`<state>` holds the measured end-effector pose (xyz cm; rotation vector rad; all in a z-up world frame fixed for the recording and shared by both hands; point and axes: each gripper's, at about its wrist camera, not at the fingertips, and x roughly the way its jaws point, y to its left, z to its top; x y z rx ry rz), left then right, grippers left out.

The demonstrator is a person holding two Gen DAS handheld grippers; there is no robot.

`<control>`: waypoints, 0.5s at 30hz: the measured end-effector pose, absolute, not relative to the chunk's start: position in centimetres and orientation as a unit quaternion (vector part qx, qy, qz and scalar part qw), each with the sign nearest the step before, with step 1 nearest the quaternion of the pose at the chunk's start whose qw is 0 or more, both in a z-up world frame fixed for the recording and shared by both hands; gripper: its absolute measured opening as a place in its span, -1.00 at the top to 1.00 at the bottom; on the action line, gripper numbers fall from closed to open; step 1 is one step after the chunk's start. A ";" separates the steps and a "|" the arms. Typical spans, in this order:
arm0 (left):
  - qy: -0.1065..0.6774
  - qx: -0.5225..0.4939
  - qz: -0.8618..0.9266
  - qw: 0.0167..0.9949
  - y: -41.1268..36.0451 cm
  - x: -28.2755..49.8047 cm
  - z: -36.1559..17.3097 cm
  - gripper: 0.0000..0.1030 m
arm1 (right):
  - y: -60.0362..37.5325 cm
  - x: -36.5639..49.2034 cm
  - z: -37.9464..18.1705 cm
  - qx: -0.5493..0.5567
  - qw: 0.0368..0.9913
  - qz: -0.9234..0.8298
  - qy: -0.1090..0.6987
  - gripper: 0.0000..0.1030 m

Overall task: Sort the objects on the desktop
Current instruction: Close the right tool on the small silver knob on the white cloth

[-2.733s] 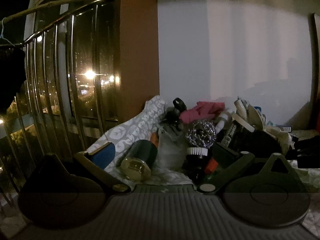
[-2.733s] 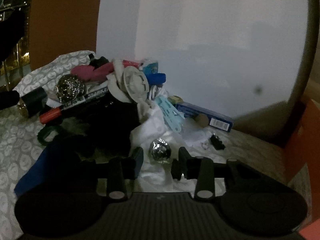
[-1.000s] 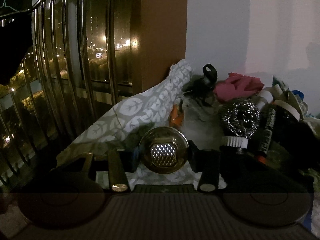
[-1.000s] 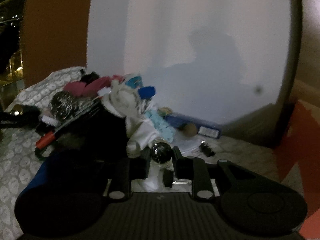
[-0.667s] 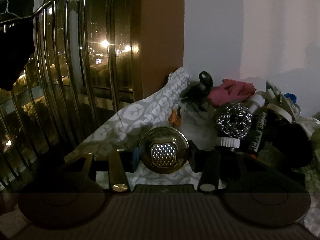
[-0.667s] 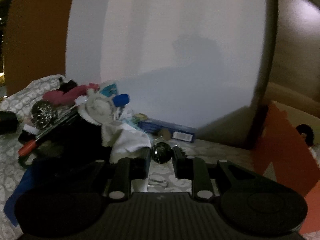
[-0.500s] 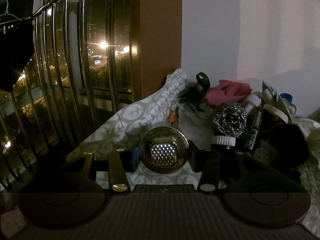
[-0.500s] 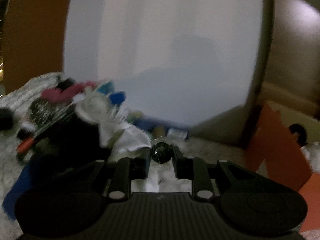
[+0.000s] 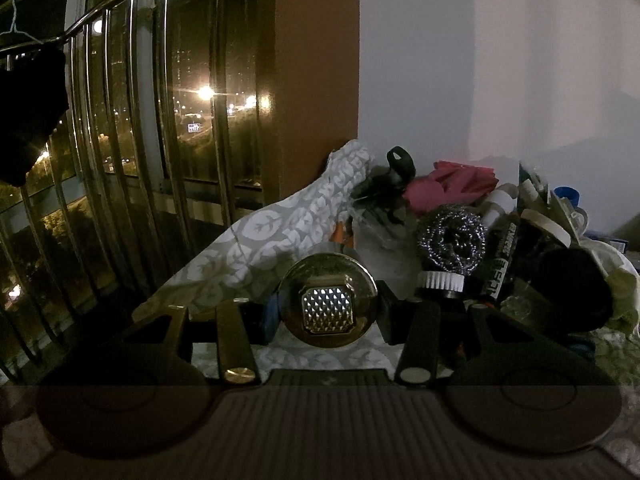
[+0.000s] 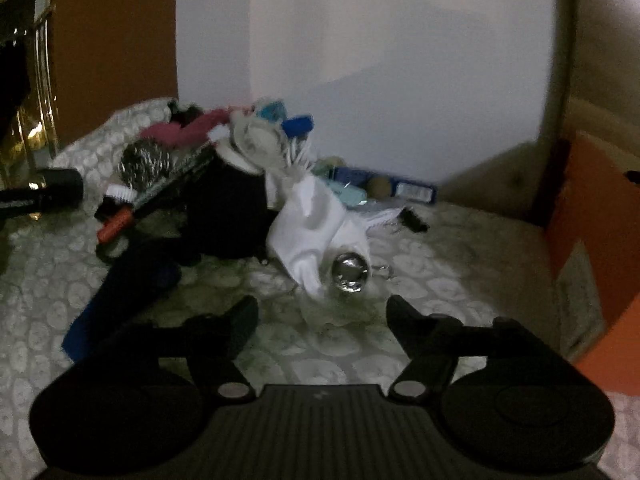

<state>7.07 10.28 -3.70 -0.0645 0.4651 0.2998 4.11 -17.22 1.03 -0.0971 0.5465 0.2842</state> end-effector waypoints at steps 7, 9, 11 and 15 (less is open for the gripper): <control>0.230 -0.034 0.147 0.961 10.4 7.1 -3.7 0.10 | -17.1 5.7 0.6 -0.076 0.954 0.130 0.260 0.41; 0.231 -0.034 0.147 0.961 10.4 7.2 -3.7 0.10 | -16.7 5.7 0.5 -0.084 0.954 0.135 0.256 0.41; 0.230 -0.035 0.148 0.961 10.4 7.1 -3.7 0.10 | -16.7 5.9 0.6 -0.085 0.954 0.135 0.255 0.40; 0.231 -0.038 0.149 0.961 10.6 7.2 -3.7 0.10 | -16.6 5.8 0.6 -0.082 0.954 0.138 0.253 0.31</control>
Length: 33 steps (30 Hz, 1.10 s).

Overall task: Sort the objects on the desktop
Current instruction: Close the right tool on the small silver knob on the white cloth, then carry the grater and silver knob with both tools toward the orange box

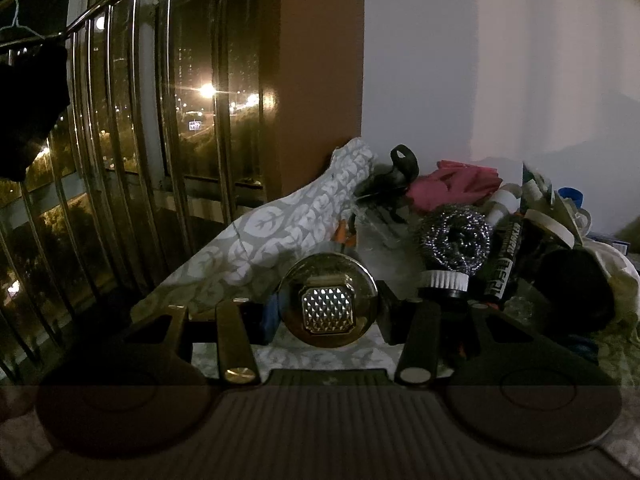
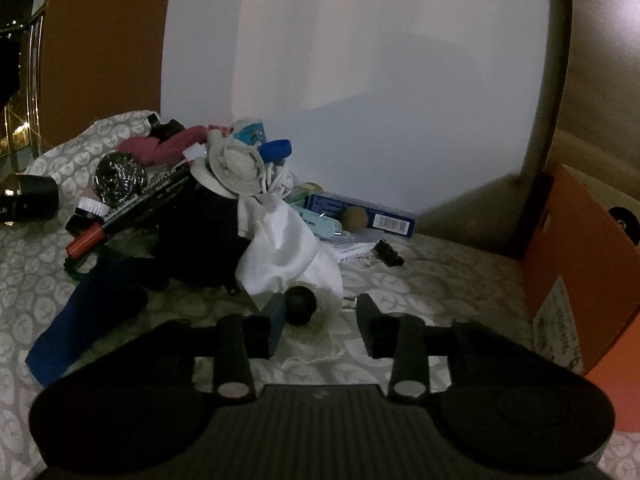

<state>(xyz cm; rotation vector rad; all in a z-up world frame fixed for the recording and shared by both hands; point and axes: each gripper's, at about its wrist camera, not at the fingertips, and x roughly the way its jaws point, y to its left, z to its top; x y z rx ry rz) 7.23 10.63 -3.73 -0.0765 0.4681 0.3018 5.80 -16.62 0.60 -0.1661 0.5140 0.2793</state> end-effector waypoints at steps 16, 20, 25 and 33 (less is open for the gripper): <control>0.231 -0.036 0.149 0.961 10.7 7.3 -3.9 0.10 | -16.5 6.5 0.2 -0.077 0.953 0.137 0.260 0.42; 0.231 -0.036 0.147 0.961 10.7 7.3 -3.9 0.10 | -16.5 6.6 0.0 -0.074 0.952 0.141 0.262 0.58; 0.225 -0.037 0.147 0.962 10.6 7.0 -3.7 0.10 | -17.1 6.0 0.2 -0.068 0.955 0.130 0.258 0.59; 0.210 -0.035 0.141 0.967 10.2 6.0 -2.8 0.11 | -18.3 4.9 1.0 -0.049 0.962 0.113 0.242 0.59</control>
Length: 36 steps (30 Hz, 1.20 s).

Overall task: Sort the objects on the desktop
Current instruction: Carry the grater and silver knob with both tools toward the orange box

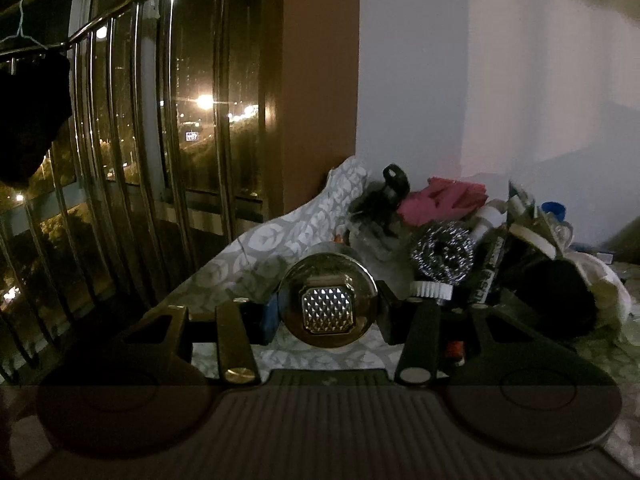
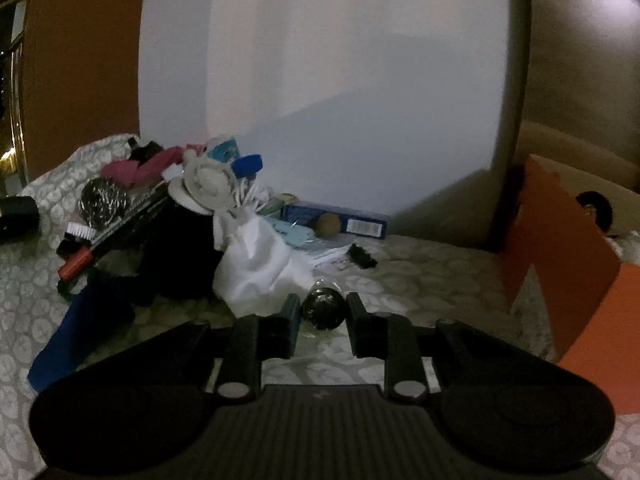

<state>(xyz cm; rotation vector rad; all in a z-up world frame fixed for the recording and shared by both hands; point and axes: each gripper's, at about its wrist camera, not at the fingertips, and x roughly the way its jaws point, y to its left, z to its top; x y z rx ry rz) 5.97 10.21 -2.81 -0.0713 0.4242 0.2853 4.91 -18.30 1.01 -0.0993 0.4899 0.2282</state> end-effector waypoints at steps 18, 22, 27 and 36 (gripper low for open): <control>0.176 -0.003 0.104 0.979 5.3 4.4 0.5 0.11 | -20.4 1.2 3.4 -0.030 0.971 0.113 0.207 0.58; 0.168 0.009 0.086 0.982 3.2 4.2 1.8 0.10 | -21.7 0.0 4.9 -0.023 0.976 0.111 0.184 0.58; 0.165 0.020 0.065 0.984 0.2 4.4 3.3 0.10 | -23.9 -1.7 6.9 -0.014 0.982 0.104 0.155 0.58; 0.146 0.037 0.031 0.988 -4.4 3.8 4.8 0.10 | -27.8 -4.4 8.3 0.003 0.988 0.082 0.129 0.58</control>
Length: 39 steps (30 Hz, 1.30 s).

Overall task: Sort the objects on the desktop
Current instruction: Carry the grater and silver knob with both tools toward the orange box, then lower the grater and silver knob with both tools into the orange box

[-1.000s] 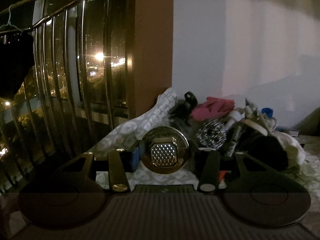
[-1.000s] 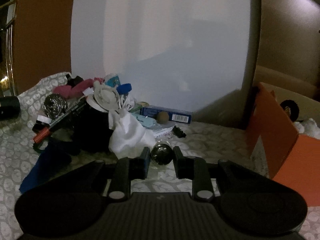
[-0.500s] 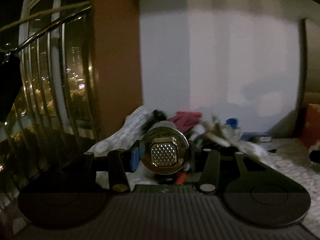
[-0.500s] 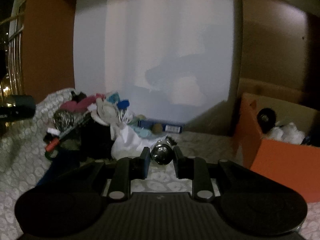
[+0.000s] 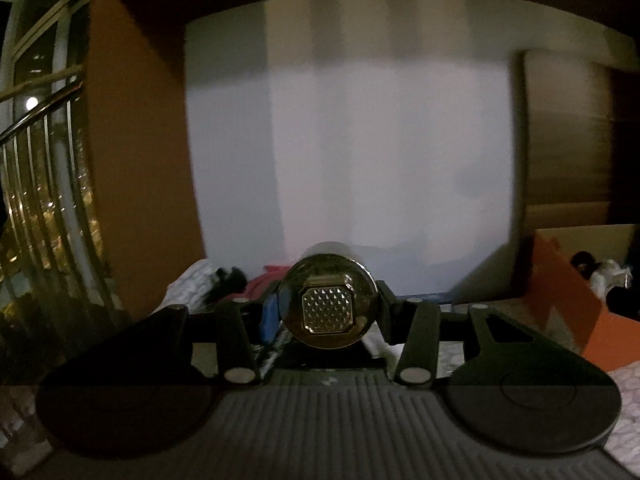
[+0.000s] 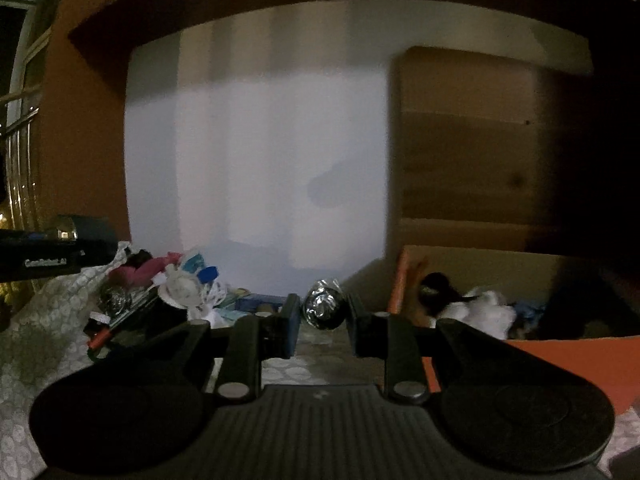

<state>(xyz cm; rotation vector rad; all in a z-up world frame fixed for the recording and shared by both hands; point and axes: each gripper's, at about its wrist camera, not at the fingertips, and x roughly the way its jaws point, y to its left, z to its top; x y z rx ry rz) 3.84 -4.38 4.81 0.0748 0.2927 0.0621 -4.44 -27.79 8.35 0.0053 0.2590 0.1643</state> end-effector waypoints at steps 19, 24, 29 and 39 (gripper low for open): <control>0.129 0.066 -0.064 0.987 -14.6 5.4 7.0 0.10 | -36.0 -5.6 11.3 0.016 0.996 -0.008 0.087 0.58; 0.133 0.070 -0.088 0.985 -17.8 7.4 7.0 0.10 | -38.9 -4.3 11.5 0.016 0.995 -0.039 0.092 0.58; 0.140 0.075 -0.098 0.982 -19.9 9.4 6.6 0.10 | -41.1 -2.6 11.0 0.023 0.993 -0.048 0.105 0.58; 0.154 0.078 -0.115 0.978 -23.1 11.2 6.0 0.10 | -42.9 0.4 9.8 0.057 0.992 -0.044 0.108 0.58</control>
